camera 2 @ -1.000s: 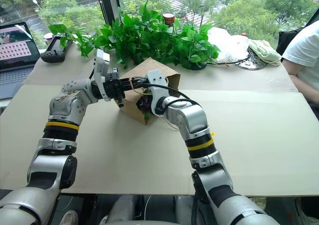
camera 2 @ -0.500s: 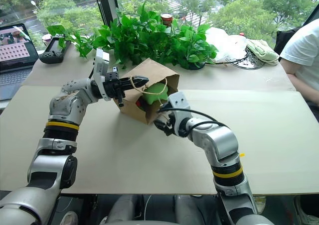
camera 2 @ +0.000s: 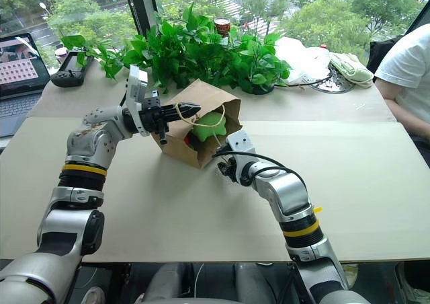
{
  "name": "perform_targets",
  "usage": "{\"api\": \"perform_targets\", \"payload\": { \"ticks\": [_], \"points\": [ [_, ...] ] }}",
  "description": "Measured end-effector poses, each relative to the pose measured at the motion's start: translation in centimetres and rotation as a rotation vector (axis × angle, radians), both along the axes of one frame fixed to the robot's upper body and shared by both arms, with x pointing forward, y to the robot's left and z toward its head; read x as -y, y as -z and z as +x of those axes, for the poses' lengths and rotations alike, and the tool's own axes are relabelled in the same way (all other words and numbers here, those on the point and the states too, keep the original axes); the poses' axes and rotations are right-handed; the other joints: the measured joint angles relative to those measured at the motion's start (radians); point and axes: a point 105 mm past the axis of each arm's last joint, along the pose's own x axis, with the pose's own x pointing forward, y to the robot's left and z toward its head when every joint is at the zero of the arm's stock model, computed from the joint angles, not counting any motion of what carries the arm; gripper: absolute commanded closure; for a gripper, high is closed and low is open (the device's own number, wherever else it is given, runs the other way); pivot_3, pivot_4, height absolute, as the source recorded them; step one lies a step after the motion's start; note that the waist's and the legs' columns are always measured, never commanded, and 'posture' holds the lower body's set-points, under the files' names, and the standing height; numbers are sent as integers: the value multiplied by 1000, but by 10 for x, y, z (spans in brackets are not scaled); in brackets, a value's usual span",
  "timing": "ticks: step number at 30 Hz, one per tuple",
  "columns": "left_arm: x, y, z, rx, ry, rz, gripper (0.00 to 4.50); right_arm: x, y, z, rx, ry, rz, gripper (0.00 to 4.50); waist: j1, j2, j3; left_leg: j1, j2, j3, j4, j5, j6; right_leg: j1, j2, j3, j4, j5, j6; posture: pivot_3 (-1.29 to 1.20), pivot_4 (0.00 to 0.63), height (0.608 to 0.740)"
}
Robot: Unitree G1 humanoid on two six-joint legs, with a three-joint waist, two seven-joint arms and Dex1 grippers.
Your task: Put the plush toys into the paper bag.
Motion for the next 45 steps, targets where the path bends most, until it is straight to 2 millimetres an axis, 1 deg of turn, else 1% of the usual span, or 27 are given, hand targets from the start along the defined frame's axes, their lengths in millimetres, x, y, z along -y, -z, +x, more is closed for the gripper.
{"api": "perform_targets", "payload": {
  "ticks": [1,3,11,13,14,16,18,19,21,24,25,27,29,30,32,34,36,38,39,43,45],
  "points": [
    [0,0,0,0,0,0,4500,-1,0,0,-1,-5,0,3900,0,0,0,0,0,0,0,0,0,0,0,0,0,0,0,0,150,740],
    [0,0,0,0,0,0,4500,-2,1,-1,-4,-14,1,4489,0,0,0,0,0,0,0,0,0,0,0,0,0,0,0,0,150,740],
    [2,2,-1,12,15,18,4500,-6,-1,-1,9,-19,13,4489,1,0,0,0,0,0,0,0,0,0,0,0,0,0,0,0,150,740],
    [3,2,-2,16,23,20,4500,-2,-5,2,27,1,18,4489,2,0,0,0,0,0,0,0,0,0,0,0,0,0,0,0,150,740],
    [3,2,-3,16,27,20,4500,2,-11,3,46,14,20,4489,2,0,0,-1,0,0,0,0,0,0,0,0,0,0,0,0,150,740],
    [6,2,-3,15,34,13,4500,15,-31,9,121,48,24,4489,6,0,0,-1,0,0,0,0,0,0,-1,0,0,0,0,0,150,740],
    [11,2,-4,11,48,-4,4500,28,-61,13,235,76,29,4489,11,0,0,-1,0,0,0,0,0,0,-1,0,0,0,0,0,150,740],
    [13,2,-4,8,49,-11,4500,33,-72,14,279,86,30,4489,12,0,0,-1,0,0,0,0,0,0,-1,0,0,0,0,0,150,740],
    [16,0,-2,4,36,-41,4500,43,-89,14,346,100,19,4489,16,0,0,-1,0,0,0,0,0,0,0,0,0,0,0,0,150,740],
    [12,-7,3,-13,-20,-118,4500,53,-110,8,432,106,4,4489,18,0,0,-1,0,0,0,0,0,-1,0,0,0,0,0,0,150,740],
    [9,-10,6,-25,-53,-151,4500,56,-123,3,484,102,2,4489,18,0,0,-1,0,0,0,0,0,-1,0,0,0,0,0,0,150,740],
    [6,-16,8,-28,-87,-192,4500,58,-144,-6,569,92,-1,4489,19,0,0,-1,0,0,0,0,0,0,0,0,0,0,0,0,150,740],
    [6,-18,7,-20,-112,-211,4500,57,-155,-15,617,75,-22,4489,21,0,0,0,0,0,0,0,0,1,0,0,0,0,0,0,150,740],
    [6,-15,7,-25,-125,-217,4500,54,-156,-18,622,63,-33,4489,22,0,0,0,0,0,0,0,0,1,0,0,0,0,0,0,150,740],
    [6,-3,4,-52,-145,-224,4500,51,-149,-23,597,48,-51,4489,24,0,0,1,0,0,0,0,0,1,0,0,0,0,0,0,150,740],
    [7,16,2,-111,-164,-219,4500,46,-132,-27,519,22,-65,4489,24,0,0,0,0,0,0,0,0,1,-1,1,0,0,0,0,150,740],
    [8,24,2,-140,-175,-215,4500,42,-115,-30,448,-1,-90,4489,26,0,0,0,0,0,1,0,0,1,-1,1,0,0,0,0,150,740],
    [9,24,1,-137,-180,-212,4500,39,-102,-32,390,-15,-107,4489,27,0,0,0,0,0,1,0,0,1,-1,1,0,0,0,0,150,740],
    [10,23,1,-130,-179,-212,4500,38,-99,-33,379,-18,-111,4489,27,0,0,0,-1,0,1,0,0,1,-1,1,0,0,0,0,150,740],
    [14,22,2,-132,-181,-217,4500,38,-94,-33,347,-20,-119,4489,26,0,0,1,-1,0,1,0,0,1,0,1,0,0,0,0,150,740],
    [17,18,5,-128,-177,-221,4500,39,-95,-31,342,-15,-121,4489,27,0,0,0,-1,0,1,0,0,1,-1,1,-1,0,0,0,150,740]
  ]
}}
